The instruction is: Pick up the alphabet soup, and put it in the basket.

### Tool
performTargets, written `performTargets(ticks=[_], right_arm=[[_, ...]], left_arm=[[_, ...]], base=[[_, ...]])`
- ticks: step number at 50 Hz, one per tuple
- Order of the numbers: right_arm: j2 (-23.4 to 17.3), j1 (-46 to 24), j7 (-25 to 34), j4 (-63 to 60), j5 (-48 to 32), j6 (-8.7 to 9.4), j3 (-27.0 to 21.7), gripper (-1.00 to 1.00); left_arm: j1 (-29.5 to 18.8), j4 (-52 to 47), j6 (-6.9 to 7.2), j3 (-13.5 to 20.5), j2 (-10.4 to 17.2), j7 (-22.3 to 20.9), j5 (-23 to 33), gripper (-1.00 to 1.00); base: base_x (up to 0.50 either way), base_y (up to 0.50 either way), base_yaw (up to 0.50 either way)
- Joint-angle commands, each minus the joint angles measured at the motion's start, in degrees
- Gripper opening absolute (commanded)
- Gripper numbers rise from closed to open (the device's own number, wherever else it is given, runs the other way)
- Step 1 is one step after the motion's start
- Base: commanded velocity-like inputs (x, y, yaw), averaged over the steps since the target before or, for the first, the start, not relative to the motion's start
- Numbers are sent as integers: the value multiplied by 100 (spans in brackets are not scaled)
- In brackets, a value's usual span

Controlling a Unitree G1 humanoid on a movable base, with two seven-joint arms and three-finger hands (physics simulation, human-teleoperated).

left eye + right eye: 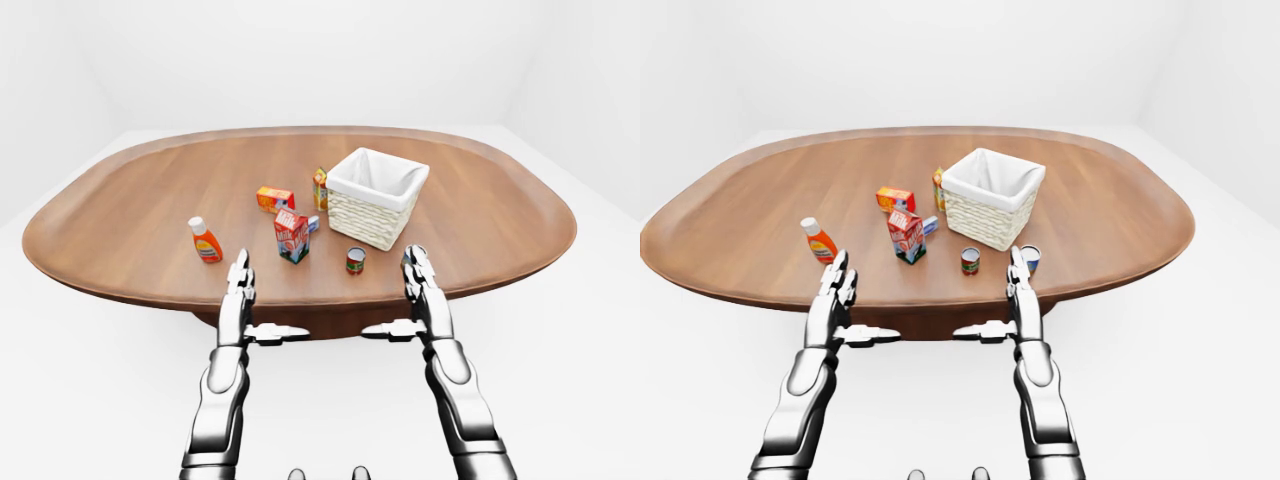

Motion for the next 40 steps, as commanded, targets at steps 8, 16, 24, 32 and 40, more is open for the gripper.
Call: performTargets(ticks=[8, 16, 24, 32, 40], right_arm=[[-46, 108, 143, -187, -111, 18, -34, 100], [-56, 165, 159, -511, -179, 60, -27, 100], [-45, 433, 324, -2124, 91, 510, -64, 100], [-80, 379, 375, -3034, 283, 510, -243, 100], [-175, 260, 500, -3902, 346, 510, -528, 100]], left_arm=[[24, -93, 88, 183, 77, -213, -199, 100], [94, -527, 310, 221, 94, -244, -292, 100], [411, -2199, 509, 260, 90, -145, -85, 100], [629, -3437, 509, 308, 42, -161, 90, 100], [360, -4587, 509, 916, 112, -202, -304, 100]], base=[[0, 0, 0], [0, 0, 0], [0, 0, 0], [0, 0, 0], [0, 0, 0]])
